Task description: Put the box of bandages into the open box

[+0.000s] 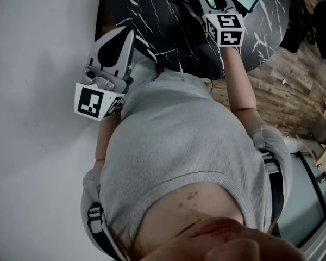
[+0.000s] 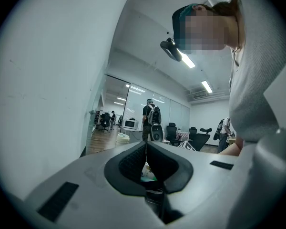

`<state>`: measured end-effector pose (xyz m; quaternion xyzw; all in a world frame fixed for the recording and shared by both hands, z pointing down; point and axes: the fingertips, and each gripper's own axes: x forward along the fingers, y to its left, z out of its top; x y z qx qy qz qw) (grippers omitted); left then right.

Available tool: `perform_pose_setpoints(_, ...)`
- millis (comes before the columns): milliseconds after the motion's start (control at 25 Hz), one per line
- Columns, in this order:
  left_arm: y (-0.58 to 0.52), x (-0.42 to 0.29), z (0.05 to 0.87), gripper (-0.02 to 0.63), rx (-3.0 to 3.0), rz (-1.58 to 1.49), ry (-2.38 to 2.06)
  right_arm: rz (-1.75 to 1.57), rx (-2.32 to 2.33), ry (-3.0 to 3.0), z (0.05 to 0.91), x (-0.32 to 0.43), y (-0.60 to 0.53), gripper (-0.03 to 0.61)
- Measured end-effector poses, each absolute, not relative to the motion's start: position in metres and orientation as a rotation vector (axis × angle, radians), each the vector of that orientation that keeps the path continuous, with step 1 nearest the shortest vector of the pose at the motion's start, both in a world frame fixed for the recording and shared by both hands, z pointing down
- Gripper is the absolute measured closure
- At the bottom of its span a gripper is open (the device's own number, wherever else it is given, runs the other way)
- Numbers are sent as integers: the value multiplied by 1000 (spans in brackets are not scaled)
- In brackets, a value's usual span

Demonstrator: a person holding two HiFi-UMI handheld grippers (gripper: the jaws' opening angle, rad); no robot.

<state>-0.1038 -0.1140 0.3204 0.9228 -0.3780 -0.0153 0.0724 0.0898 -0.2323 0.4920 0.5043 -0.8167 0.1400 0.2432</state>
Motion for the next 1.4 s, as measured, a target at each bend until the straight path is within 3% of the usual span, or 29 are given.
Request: perform_pose_setpoints(1400, -115, -105, 315, 601, 2780, -67, -1138, 464, 1307, -2180, 520, 83, -239, 428)
